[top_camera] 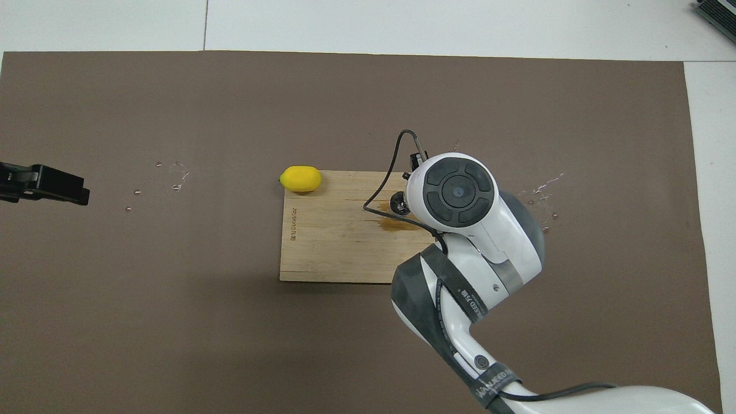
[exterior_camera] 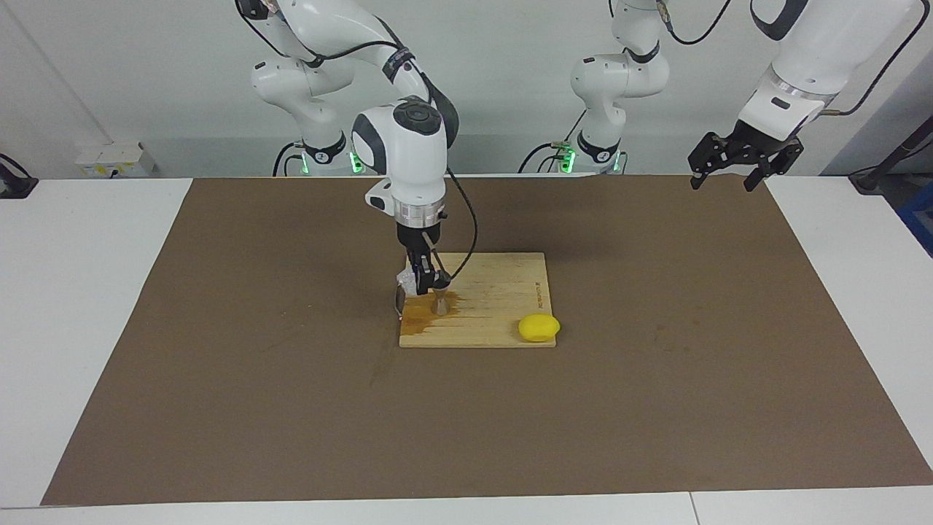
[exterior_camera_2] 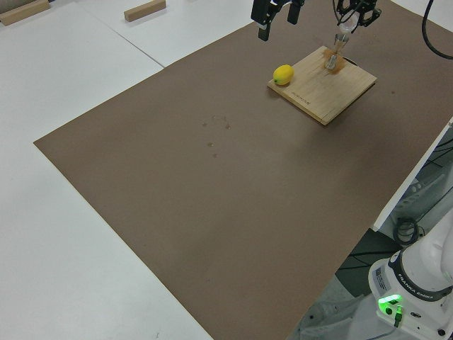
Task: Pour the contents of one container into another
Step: 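Bring the clear cup back upright toward its starting spot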
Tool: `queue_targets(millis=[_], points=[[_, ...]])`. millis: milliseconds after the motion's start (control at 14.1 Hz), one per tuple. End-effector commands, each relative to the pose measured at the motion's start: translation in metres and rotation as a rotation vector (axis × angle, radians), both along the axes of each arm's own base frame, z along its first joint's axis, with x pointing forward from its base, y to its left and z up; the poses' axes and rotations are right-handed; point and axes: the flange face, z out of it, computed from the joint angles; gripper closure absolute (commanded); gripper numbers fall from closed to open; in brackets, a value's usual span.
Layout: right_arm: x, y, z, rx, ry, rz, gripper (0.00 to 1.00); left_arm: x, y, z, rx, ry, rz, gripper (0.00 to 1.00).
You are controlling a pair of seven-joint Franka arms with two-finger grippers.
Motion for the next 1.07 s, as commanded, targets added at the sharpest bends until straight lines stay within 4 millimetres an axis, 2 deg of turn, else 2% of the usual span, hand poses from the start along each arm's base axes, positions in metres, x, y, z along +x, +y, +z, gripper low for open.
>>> queue_targets(millis=[0,142,285,498,569,640,712,996], points=[[0.007,-0.002,0.008,0.086,0.032,-0.079,1.00,-0.007,-0.001,0.002,-0.004,0.011,-0.001,0.00],[0.010,-0.008,0.010,0.132,0.052,-0.118,1.00,-0.007,0.000,0.003,-0.004,0.009,0.001,0.00],[0.021,-0.031,0.012,0.200,0.083,-0.193,1.00,-0.007,0.004,0.003,-0.004,0.009,0.009,0.00],[0.030,-0.059,0.011,0.297,0.130,-0.255,1.00,-0.007,0.024,0.002,-0.004,0.012,0.039,0.00],[0.036,-0.073,0.010,0.339,0.146,-0.276,1.00,-0.008,0.020,0.001,-0.003,0.008,0.034,0.00],[0.041,-0.090,0.010,0.389,0.159,-0.294,1.00,-0.007,0.005,0.002,0.000,-0.004,0.011,0.00],[0.043,-0.107,0.004,0.431,0.177,-0.303,1.00,-0.005,-0.002,-0.001,-0.001,-0.019,0.006,0.00],[0.046,-0.196,-0.030,0.571,0.190,-0.309,1.00,-0.008,-0.005,-0.005,0.001,-0.010,0.003,0.00]])
